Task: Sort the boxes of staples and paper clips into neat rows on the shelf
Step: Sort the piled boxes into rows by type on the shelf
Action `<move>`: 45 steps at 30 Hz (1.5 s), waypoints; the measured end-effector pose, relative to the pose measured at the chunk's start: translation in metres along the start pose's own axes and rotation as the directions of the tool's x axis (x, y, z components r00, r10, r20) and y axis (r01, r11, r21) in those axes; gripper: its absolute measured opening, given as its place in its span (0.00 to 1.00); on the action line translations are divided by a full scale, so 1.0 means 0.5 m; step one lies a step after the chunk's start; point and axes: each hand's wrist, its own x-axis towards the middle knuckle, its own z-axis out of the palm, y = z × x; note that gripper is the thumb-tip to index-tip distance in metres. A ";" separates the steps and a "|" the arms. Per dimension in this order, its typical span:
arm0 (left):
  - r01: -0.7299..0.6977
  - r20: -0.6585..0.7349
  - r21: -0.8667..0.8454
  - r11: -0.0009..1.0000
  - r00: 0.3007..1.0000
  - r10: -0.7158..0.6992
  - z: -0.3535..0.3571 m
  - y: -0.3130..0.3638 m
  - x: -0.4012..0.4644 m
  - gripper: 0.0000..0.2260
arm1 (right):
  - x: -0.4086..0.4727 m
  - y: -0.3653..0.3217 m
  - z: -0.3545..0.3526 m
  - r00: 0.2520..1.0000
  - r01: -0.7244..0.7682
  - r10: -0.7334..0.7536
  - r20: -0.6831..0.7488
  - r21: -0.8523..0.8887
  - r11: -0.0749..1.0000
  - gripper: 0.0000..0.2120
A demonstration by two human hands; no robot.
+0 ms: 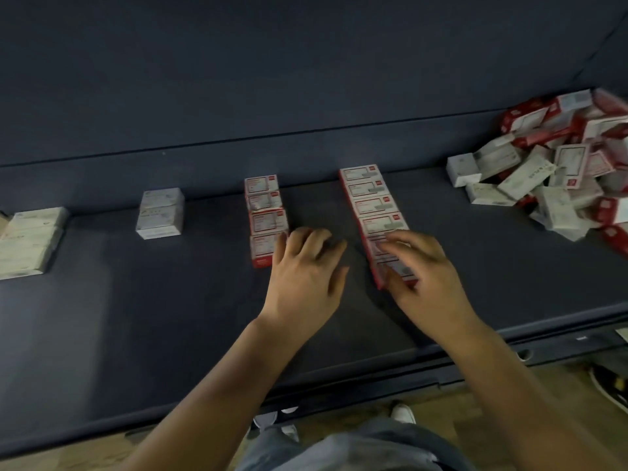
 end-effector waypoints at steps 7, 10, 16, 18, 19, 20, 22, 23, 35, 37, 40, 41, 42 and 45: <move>0.012 -0.009 0.023 1.000 1.000 -0.012 0.094 0.163 0.074 0.16 | -0.037 0.154 -0.127 0.999 -0.026 0.026 0.023 -0.025 0.999 0.18; 0.001 -0.001 0.052 0.999 1.000 -0.001 0.136 0.232 0.098 0.16 | -0.046 0.234 -0.179 0.999 -0.042 0.042 -0.001 -0.051 0.998 0.18; 0.001 0.039 0.080 0.997 0.999 -0.004 0.191 0.324 0.138 0.16 | -0.030 0.370 -0.253 0.984 -0.151 0.134 -0.117 -0.153 0.977 0.17; 0.017 0.052 0.067 0.998 0.998 -0.021 0.199 0.343 0.149 0.15 | -0.016 0.402 -0.265 0.974 -0.212 0.191 -0.124 -0.189 0.959 0.20; 0.027 0.056 0.062 0.998 0.998 -0.031 0.203 0.351 0.153 0.15 | -0.009 0.415 -0.267 0.970 -0.231 0.210 -0.123 -0.192 0.954 0.22; 0.037 0.060 0.058 0.998 0.997 -0.041 0.205 0.357 0.156 0.15 | -0.003 0.426 -0.267 0.968 -0.238 0.217 -0.124 -0.189 0.953 0.24; 0.053 0.067 0.061 0.997 0.996 -0.057 0.209 0.364 0.163 0.15 | 0.006 0.437 -0.262 0.965 -0.249 0.226 -0.134 -0.195 0.949 0.26; 0.057 0.069 0.071 0.996 0.996 -0.062 0.210 0.366 0.166 0.15 | 0.010 0.439 -0.258 0.961 -0.268 0.243 -0.135 -0.211 0.940 0.27; 0.061 0.032 0.065 0.996 0.998 -0.063 0.210 0.345 0.163 0.14 | -0.002 0.436 -0.221 0.931 -0.311 0.293 -0.217 -0.058 0.949 0.16; 0.064 0.014 0.057 0.996 0.998 -0.065 0.210 0.342 0.152 0.14 | -0.014 0.433 -0.220 0.950 -0.257 0.246 -0.193 -0.036 0.966 0.17; 0.083 -0.026 0.037 0.996 0.996 -0.082 0.211 0.337 0.134 0.13 | -0.025 0.430 -0.223 0.972 -0.155 0.159 -0.170 0.041 0.987 0.20; 0.088 -0.036 0.029 0.996 0.996 -0.087 0.210 0.335 0.128 0.12 | -0.027 0.427 -0.224 0.978 -0.111 0.121 -0.169 0.070 0.991 0.21; 0.091 -0.043 0.020 0.996 0.995 -0.090 0.208 0.332 0.122 0.12 | -0.029 0.421 -0.226 0.982 -0.075 0.091 -0.167 0.097 0.992 0.20; 0.084 -0.056 0.008 0.996 0.995 -0.084 0.195 0.318 0.109 0.12 | -0.028 0.389 -0.224 0.988 -0.021 0.044 -0.151 0.152 0.988 0.17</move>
